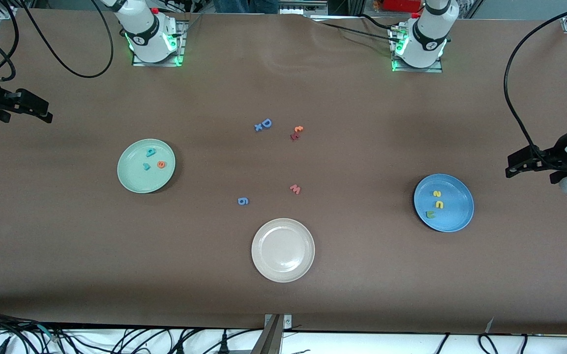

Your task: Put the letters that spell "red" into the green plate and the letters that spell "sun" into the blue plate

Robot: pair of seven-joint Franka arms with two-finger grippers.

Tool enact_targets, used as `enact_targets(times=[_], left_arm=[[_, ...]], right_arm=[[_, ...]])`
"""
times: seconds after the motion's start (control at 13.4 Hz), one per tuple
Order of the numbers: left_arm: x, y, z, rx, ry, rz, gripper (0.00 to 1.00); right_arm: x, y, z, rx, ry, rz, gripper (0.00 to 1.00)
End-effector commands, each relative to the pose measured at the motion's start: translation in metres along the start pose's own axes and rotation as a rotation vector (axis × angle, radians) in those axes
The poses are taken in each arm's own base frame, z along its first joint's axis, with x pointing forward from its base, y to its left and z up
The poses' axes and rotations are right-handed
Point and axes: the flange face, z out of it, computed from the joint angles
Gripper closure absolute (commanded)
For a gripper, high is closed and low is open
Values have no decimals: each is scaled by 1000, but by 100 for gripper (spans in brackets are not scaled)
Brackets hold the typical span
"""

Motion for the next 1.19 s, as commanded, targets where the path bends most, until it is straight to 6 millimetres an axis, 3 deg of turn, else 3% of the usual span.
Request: enact_targets(times=[0.0,0.22,1.12], left_arm=[[0,1,-7,28,-3,-4,0],[-6,6,-24,24,19,4,0],[-5,9,-22,23,19,6,0]], right_arm=[[-3,1,-8,19,4,-4,0],[-3,2,-8,19,4,2,0],[-3,5,-7,21,3,2,0]])
